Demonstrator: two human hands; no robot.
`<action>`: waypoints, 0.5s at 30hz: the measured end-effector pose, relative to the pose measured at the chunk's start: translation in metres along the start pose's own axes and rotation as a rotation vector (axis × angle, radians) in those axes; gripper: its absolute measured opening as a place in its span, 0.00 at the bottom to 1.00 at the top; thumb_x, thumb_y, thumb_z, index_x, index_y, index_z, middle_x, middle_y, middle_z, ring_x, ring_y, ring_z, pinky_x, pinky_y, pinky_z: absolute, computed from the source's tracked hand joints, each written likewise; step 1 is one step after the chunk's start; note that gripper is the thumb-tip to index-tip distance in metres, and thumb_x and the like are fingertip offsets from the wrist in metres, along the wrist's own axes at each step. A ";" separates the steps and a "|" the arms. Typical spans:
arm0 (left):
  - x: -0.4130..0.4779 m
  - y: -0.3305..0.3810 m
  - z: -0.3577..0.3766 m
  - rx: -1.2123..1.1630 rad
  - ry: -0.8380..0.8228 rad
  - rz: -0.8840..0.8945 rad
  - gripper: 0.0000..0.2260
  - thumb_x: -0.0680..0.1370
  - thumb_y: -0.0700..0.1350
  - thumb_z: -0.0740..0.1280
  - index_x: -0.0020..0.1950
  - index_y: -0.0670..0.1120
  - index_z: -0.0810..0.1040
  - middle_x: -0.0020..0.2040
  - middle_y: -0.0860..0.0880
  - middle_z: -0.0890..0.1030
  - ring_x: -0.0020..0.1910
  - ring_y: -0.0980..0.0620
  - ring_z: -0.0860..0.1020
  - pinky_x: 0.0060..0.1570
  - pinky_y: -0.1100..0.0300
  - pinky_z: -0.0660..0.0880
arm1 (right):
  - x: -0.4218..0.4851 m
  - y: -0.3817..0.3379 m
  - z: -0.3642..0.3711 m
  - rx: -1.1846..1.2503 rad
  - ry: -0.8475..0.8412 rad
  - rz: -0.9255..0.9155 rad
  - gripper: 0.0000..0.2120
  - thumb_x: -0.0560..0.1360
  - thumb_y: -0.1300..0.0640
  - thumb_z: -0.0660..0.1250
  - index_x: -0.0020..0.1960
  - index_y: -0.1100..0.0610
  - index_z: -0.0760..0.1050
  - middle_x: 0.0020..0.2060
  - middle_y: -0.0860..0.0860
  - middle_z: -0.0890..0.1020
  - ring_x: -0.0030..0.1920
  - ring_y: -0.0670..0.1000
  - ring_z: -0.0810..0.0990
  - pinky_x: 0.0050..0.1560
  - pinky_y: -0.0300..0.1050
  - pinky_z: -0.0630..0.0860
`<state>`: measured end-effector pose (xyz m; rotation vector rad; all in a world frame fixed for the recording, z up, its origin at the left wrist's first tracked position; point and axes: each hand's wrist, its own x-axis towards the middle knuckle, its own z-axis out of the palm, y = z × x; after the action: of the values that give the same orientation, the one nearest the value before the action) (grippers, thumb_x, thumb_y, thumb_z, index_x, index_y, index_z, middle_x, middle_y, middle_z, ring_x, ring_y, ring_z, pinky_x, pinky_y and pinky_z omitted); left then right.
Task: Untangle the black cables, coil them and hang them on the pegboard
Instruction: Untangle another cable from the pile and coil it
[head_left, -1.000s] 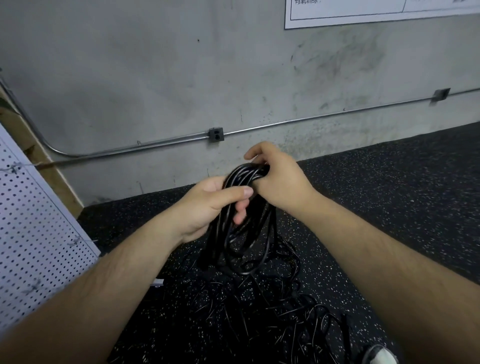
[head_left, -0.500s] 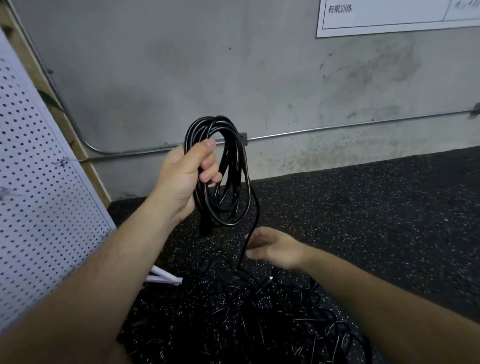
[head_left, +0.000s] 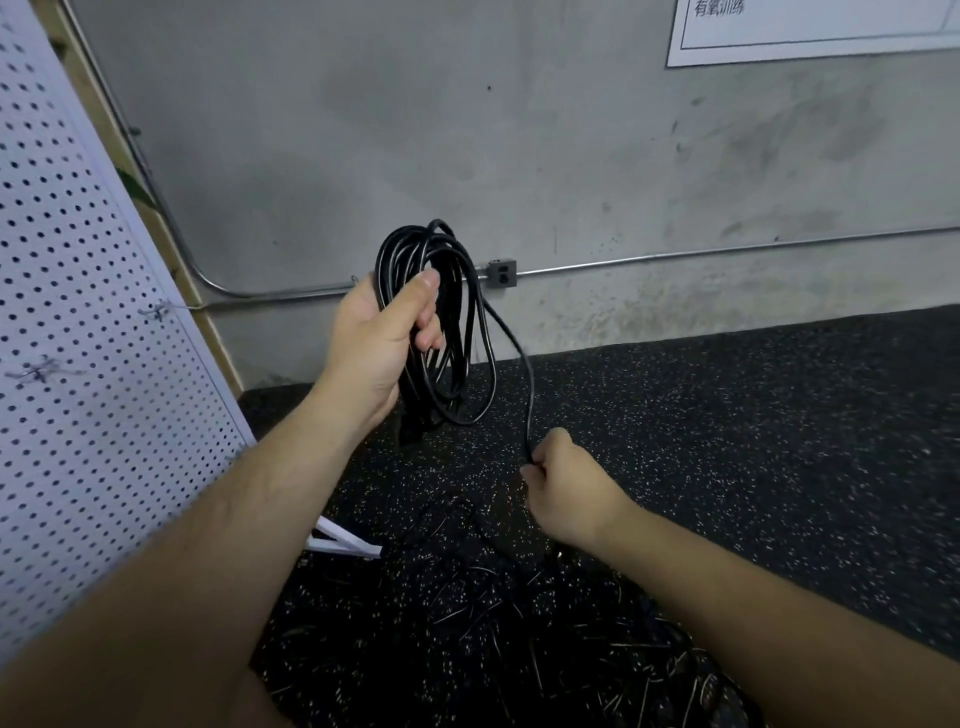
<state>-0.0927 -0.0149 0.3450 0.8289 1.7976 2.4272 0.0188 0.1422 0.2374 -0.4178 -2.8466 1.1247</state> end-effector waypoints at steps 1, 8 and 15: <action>0.001 -0.002 0.001 0.019 -0.003 0.012 0.07 0.83 0.40 0.67 0.46 0.44 0.72 0.31 0.51 0.69 0.28 0.54 0.67 0.33 0.59 0.70 | -0.006 -0.006 -0.007 -0.071 0.029 -0.033 0.09 0.84 0.55 0.59 0.59 0.60 0.68 0.45 0.54 0.79 0.38 0.49 0.78 0.33 0.43 0.74; -0.002 -0.015 0.015 0.270 -0.024 0.070 0.05 0.83 0.43 0.67 0.49 0.46 0.74 0.30 0.52 0.75 0.30 0.51 0.74 0.35 0.57 0.74 | -0.050 -0.039 -0.062 -0.485 0.064 -0.325 0.17 0.80 0.61 0.61 0.66 0.50 0.76 0.55 0.47 0.76 0.50 0.54 0.81 0.50 0.51 0.81; -0.025 -0.018 0.049 0.414 -0.206 0.051 0.02 0.83 0.42 0.67 0.53 0.47 0.74 0.35 0.50 0.80 0.34 0.53 0.82 0.36 0.64 0.77 | -0.055 -0.050 -0.101 -0.320 0.337 -0.482 0.07 0.80 0.49 0.68 0.56 0.48 0.80 0.51 0.43 0.80 0.48 0.48 0.80 0.51 0.49 0.77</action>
<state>-0.0562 0.0268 0.3290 1.1136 2.2474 1.9279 0.0751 0.1593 0.3479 0.0702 -2.6106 0.4656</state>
